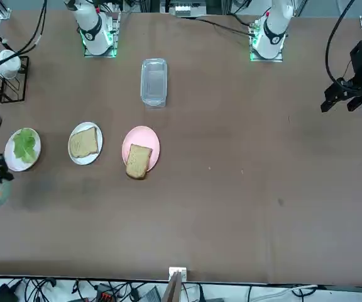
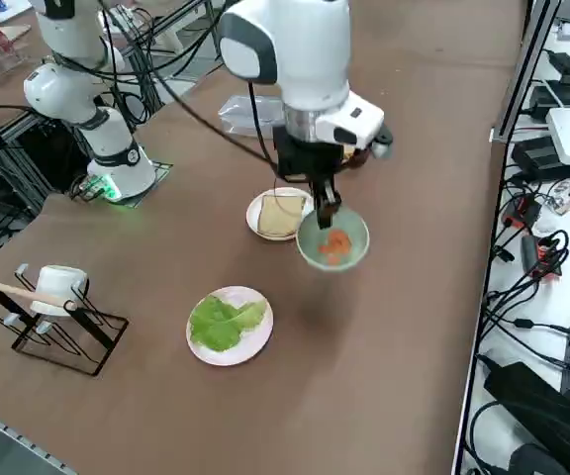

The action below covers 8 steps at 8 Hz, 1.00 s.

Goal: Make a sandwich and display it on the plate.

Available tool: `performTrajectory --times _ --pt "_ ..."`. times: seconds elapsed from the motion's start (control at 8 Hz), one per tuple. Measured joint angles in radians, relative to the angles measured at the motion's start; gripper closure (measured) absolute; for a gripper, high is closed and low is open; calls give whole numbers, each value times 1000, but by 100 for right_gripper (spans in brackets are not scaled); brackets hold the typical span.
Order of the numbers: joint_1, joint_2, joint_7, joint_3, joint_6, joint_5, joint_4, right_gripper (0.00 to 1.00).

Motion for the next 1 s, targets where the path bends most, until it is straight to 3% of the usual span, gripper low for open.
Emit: performTrajectory --times 0.5,1.0 --pt "123 -185 241 4 16 64 -321 97" --pt "135 -253 321 3 29 313 -547 97"
